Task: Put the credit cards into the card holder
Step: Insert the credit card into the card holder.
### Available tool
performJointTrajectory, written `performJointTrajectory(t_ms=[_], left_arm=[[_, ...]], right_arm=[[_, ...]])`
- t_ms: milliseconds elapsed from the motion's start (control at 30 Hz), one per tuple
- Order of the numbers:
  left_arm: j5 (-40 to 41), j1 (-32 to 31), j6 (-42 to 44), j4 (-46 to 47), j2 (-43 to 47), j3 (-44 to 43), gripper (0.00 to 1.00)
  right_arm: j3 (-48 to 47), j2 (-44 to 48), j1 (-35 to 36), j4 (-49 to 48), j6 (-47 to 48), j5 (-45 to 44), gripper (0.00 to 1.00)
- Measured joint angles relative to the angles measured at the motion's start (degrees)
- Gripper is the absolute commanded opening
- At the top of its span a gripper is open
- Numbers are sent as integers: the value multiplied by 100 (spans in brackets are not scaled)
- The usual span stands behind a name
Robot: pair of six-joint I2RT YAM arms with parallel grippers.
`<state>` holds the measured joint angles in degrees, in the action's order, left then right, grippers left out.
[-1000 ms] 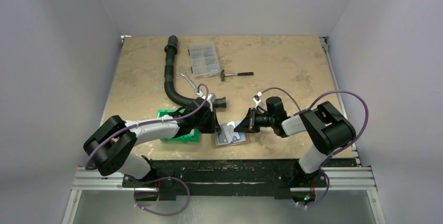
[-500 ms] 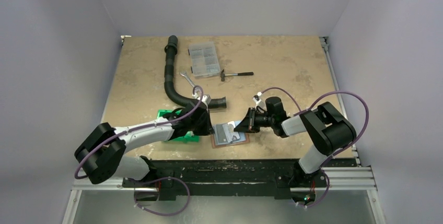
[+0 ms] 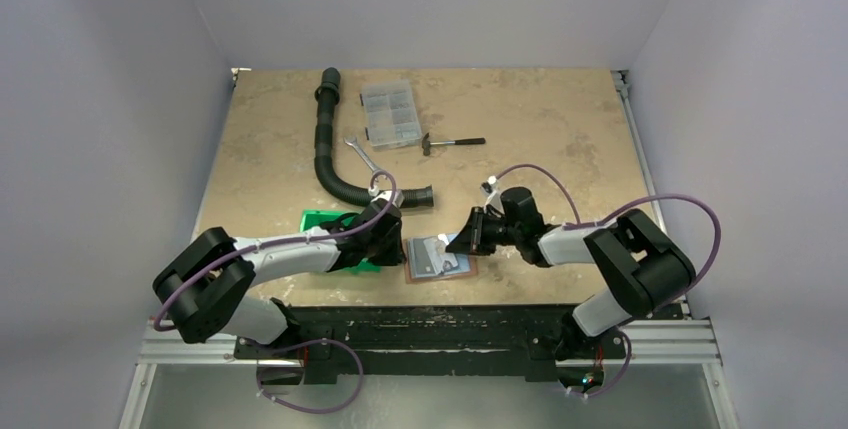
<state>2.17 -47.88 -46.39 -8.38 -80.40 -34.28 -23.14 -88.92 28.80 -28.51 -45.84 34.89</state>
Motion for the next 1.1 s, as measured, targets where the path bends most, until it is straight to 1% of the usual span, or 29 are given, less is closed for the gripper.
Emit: performJointTrajectory(t_ms=[167,400,567,1000,1100], left_arm=[[98,-103,-98,120,-2,35,0],[127,-380,-267,428,-122,44,0],[168,-470,-354,466,-140,46,0],[258,-516,-352,376,-155,-4,0],[260,-516,-348,293,-179,-61,0]], right_arm=[[-31,323,387,142,-164,-452,0],[63,472,522,22,-632,-909,0],[186,479,673,-164,-822,-1139,0],[184,243,682,-715,-297,-710,5],[181,146,682,-859,-175,-564,10]])
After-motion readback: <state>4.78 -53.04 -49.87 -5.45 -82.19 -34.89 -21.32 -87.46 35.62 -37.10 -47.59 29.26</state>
